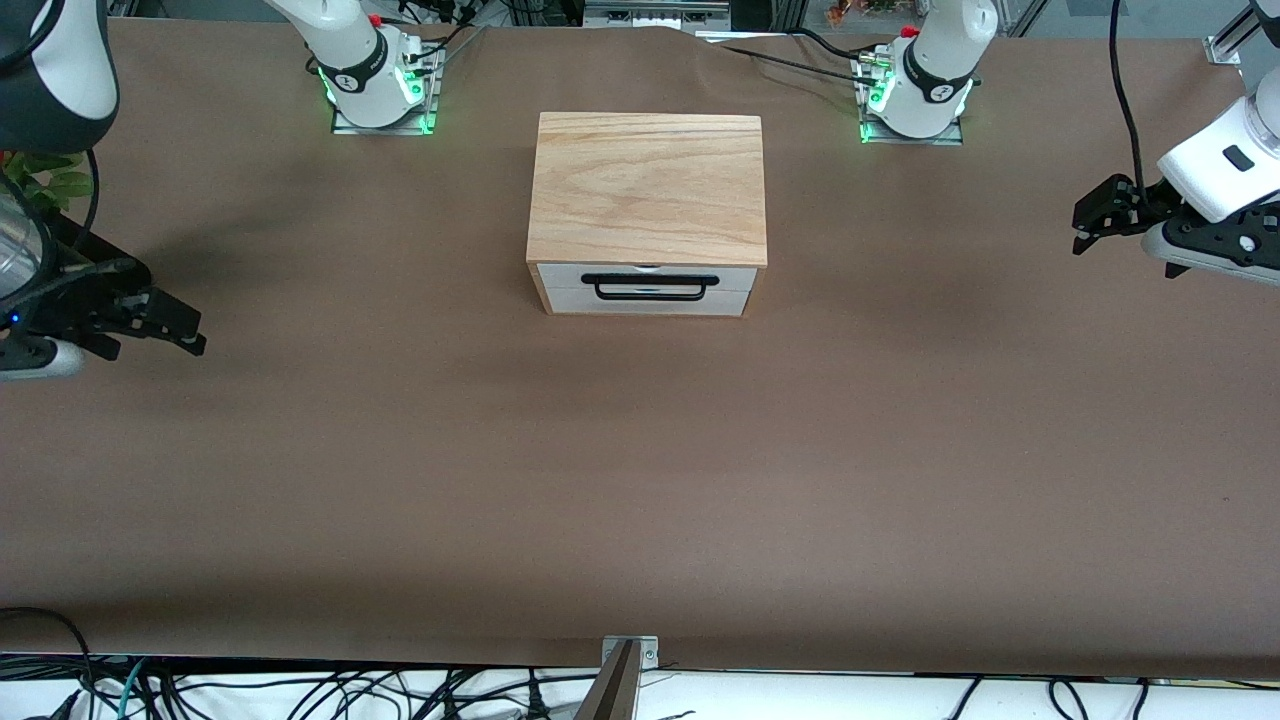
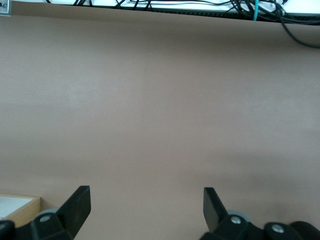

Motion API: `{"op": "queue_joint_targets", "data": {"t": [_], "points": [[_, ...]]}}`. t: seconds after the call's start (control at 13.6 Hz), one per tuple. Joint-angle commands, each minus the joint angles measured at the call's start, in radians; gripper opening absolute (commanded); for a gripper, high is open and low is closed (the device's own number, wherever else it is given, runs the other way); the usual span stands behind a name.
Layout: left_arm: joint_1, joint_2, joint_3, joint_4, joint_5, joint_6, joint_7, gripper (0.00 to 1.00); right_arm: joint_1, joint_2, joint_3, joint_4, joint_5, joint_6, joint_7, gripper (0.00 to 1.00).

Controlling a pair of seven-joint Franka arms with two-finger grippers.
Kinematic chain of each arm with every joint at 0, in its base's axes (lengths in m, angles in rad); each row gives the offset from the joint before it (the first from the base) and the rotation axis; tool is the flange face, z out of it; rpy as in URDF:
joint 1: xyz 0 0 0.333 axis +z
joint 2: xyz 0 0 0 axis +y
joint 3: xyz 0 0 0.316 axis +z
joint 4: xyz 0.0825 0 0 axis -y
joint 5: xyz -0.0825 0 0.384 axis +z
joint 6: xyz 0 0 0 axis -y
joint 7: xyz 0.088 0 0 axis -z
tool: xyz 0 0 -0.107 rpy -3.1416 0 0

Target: Close drawer with both arms simultaneously

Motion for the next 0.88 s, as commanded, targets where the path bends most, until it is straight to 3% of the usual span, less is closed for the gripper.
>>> {"op": "queue_joint_targets", "data": {"t": [0.0,0.22,0.81], "points": [[-0.007,0.01,0.0,0.021,0.012,0.004,-0.009,1.0,-0.03,-0.075,0.034,-0.091,-0.036,0.002,0.014,1.0],[-0.002,0.01,0.0,0.021,0.012,0.002,0.0,1.0,-0.03,-0.072,0.042,-0.096,-0.035,0.001,0.172,1.0],[0.004,0.011,0.0,0.024,0.012,-0.004,0.005,1.0,-0.015,-0.044,0.042,-0.053,-0.033,-0.024,0.166,1.0]]}}
